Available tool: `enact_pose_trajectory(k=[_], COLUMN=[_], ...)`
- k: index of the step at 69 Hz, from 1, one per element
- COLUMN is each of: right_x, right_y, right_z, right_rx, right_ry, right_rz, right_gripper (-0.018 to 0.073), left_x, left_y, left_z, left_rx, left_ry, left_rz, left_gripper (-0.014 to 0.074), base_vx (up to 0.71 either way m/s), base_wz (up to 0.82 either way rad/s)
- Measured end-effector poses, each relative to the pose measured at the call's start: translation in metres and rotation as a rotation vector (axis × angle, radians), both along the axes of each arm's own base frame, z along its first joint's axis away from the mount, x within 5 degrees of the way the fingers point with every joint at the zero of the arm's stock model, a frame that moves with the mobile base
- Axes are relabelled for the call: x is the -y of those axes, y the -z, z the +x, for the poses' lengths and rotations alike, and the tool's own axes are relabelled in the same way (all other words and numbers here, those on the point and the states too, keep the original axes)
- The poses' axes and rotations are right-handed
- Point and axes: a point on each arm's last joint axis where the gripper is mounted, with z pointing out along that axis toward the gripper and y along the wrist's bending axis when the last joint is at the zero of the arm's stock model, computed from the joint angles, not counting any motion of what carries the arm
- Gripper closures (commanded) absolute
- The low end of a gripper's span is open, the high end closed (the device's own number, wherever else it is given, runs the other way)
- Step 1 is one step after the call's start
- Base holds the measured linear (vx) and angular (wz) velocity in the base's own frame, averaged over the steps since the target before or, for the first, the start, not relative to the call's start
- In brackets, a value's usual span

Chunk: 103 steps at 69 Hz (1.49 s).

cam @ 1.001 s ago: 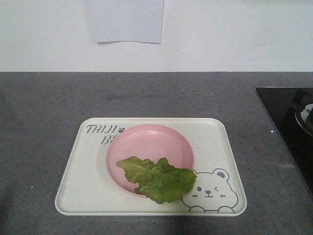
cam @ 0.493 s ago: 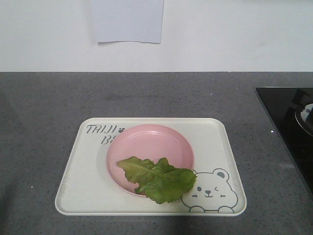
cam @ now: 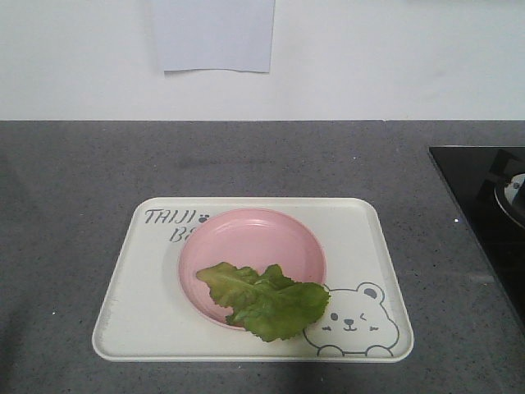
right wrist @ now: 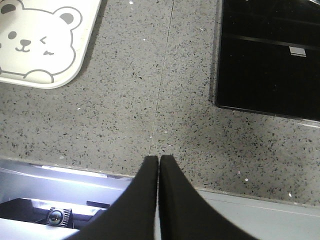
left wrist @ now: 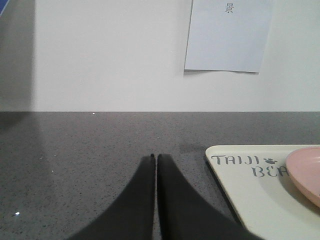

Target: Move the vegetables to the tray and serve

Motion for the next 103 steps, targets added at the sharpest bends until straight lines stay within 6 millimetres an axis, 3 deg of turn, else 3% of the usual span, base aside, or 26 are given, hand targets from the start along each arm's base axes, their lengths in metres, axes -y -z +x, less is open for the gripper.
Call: enact_pose_trajectory(k=[103], right_x=[0.0], right_y=[0.0], right_z=[0.0], right_rx=[0.0], right_ry=[0.0], right_rz=[0.0], right_gripper=[0.0568], left_x=[0.0013], left_y=[0.0], left_z=[-0.0001], left_rx=[0.001], left_ry=[0.022], left_rz=[0.029], left_gripper=[0.0603], base_vx=[0.0], base_wz=[0.0])
